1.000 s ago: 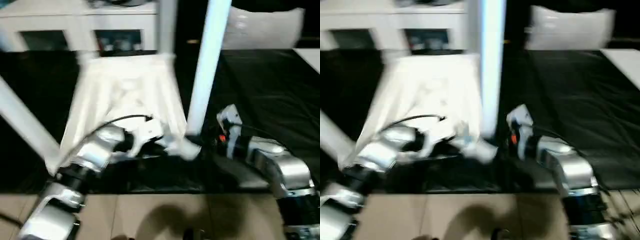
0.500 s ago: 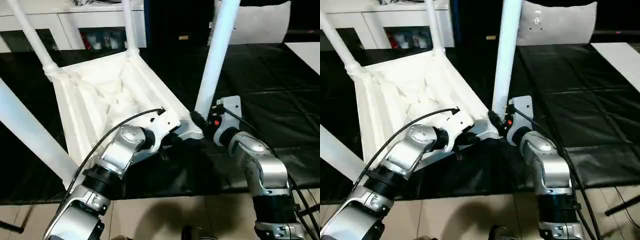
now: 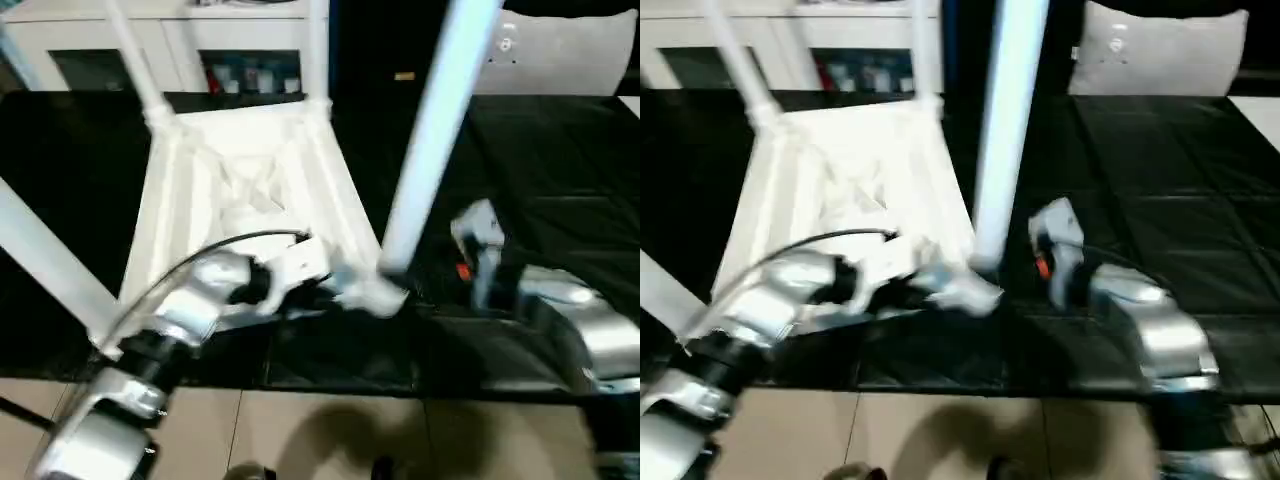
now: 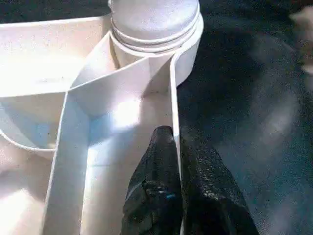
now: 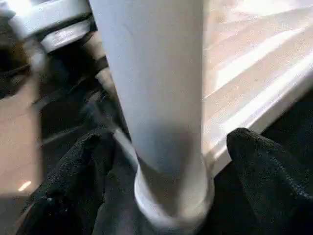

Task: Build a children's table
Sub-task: Rotate leg to tighten

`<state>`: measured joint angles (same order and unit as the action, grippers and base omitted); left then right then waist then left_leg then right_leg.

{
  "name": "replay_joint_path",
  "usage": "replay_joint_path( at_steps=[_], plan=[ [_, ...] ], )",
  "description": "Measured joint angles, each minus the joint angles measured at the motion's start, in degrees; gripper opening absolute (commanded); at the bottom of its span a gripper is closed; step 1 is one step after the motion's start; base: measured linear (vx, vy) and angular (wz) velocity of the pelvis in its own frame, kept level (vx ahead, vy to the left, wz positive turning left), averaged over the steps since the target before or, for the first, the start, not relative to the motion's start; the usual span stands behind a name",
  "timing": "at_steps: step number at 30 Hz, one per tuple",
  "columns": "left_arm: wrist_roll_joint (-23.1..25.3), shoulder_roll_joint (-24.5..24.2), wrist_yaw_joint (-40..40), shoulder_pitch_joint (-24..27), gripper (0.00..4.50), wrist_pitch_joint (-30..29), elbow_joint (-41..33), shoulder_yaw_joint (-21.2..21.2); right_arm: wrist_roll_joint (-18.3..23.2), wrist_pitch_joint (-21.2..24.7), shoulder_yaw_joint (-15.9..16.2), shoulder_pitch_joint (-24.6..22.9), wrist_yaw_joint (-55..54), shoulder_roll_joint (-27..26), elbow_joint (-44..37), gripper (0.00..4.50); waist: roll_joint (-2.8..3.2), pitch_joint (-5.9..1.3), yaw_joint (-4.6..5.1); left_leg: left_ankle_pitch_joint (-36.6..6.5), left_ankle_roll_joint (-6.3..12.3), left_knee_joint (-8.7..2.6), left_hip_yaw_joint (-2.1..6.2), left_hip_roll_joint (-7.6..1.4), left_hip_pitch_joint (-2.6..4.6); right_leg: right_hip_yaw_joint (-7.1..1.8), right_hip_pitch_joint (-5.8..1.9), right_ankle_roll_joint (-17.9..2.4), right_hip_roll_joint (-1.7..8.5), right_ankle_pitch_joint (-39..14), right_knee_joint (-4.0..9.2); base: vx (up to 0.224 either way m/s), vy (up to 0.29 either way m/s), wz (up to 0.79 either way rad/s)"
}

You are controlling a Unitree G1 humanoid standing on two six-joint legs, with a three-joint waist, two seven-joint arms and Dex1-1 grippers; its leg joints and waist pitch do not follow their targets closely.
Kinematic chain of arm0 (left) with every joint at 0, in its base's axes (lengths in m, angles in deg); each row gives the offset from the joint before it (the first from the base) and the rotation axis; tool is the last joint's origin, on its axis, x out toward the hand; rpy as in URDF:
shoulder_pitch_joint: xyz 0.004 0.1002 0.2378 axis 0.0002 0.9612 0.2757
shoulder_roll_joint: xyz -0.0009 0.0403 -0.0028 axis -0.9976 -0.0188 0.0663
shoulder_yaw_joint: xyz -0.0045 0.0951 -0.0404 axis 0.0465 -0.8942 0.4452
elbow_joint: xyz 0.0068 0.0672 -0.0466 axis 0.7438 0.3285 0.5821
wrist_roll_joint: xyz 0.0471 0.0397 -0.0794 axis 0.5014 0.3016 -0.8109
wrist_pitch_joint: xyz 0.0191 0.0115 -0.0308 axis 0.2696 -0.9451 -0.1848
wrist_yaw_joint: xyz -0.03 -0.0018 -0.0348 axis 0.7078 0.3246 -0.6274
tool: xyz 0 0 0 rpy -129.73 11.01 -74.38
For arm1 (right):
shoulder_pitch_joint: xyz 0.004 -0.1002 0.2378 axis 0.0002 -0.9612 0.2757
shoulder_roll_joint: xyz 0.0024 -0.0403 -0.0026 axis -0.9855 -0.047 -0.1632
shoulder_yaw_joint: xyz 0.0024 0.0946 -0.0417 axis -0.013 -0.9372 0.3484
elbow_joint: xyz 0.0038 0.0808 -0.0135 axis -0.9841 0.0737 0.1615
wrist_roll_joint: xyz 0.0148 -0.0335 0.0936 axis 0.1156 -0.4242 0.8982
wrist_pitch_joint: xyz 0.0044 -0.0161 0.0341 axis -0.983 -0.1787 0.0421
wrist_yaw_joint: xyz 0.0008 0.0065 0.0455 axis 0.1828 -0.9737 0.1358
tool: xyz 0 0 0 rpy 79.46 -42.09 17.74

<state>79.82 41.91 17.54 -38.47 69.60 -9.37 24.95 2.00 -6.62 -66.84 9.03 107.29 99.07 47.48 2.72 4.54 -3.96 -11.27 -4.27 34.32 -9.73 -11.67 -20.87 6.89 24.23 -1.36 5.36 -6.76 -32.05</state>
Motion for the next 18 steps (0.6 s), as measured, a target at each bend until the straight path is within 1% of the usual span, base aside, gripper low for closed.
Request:
replay_joint_path(
  at_steps=[2,3,5,8,10,14,16,17,18],
  plan=[
    [-0.15,-1.08,-2.70,-0.03,0.00,2.05,0.63,-0.32,0.12,-0.97,0.54,0.06,3.03,0.76,1.24,4.01,0.00,0.00,-0.55,0.00,-0.03,0.12,0.00,-0.06,0.02,0.01,-0.02,0.11,0.00,-0.06,-0.08,0.000,0.000,0.00],
    [-0.20,-1.16,-3.47,-0.10,0.00,2.51,0.72,-0.64,0.25,-1.23,0.79,0.06,4.05,0.81,1.43,3.75,-0.01,0.00,-0.88,-0.01,-0.04,0.15,-0.01,-0.07,0.02,0.01,-0.05,0.10,0.00,-0.06,-0.09,0.000,0.000,0.00],
    [-0.23,-1.49,-4.87,-0.27,0.00,3.50,0.95,-1.34,0.56,-1.64,1.66,0.53,6.05,0.91,1.94,3.75,-0.01,0.00,-1.29,-0.02,-0.10,0.21,-0.03,-0.10,0.18,-0.01,-0.17,0.10,0.01,-0.06,-0.10,0.000,0.000,0.00],
    [-0.60,-2.36,-8.55,-0.36,0.00,5.55,0.98,-2.62,1.89,-2.31,3.61,1.56,10.76,2.45,2.89,3.38,-0.08,-0.04,-1.77,-0.02,-0.10,0.22,-0.08,-0.11,0.32,-0.12,-0.35,0.13,0.04,-0.08,-0.11,0.000,0.000,0.00],
    [-0.59,-2.76,-9.72,-0.38,0.00,6.68,1.07,-2.87,2.27,-2.49,4.40,1.60,12.66,2.67,3.02,3.30,-0.20,-0.07,-1.96,-0.02,-0.09,0.22,-0.09,-0.12,0.32,-0.12,-0.35,0.13,0.04,-0.08,-0.11,0.000,0.000,0.00],
    [-0.59,-2.77,-11.65,-0.88,0.00,8.31,1.76,-3.49,2.57,-2.09,5.88,1.66,15.84,3.01,3.17,2.93,-0.21,-0.08,-2.36,-0.02,-0.09,0.22,-0.10,-0.12,0.31,-0.14,-0.33,0.13,0.04,-0.08,-0.13,0.000,0.000,0.00],
    [-0.58,-2.77,-11.79,-0.99,0.00,8.68,1.87,-3.67,2.62,-1.76,6.22,1.70,16.70,3.22,3.19,2.88,-0.22,-0.08,-2.45,-0.02,-0.09,0.22,-0.10,-0.13,0.31,-0.13,-0.32,0.13,0.04,-0.08,-0.15,0.000,0.000,0.00],
    [-0.58,-2.76,-12.02,-1.04,0.00,8.90,1.97,-3.76,2.66,-1.60,6.32,1.78,17.17,3.28,3.43,2.74,-0.21,-0.08,-2.45,-0.02,-0.09,0.22,-0.11,-0.13,0.32,-0.13,-0.32,0.13,0.04,-0.08,-0.15,0.000,0.000,0.00],
    [-0.58,-2.75,-12.21,-1.08,0.00,9.19,2.10,-3.78,2.70,-1.49,6.42,1.80,17.62,3.41,3.57,2.74,-0.21,-0.08,-2.44,-0.02,-0.09,0.22,-0.11,-0.13,0.31,-0.14,-0.32,0.14,0.04,-0.08,-0.15,0.000,0.000,0.00]
  ],
)
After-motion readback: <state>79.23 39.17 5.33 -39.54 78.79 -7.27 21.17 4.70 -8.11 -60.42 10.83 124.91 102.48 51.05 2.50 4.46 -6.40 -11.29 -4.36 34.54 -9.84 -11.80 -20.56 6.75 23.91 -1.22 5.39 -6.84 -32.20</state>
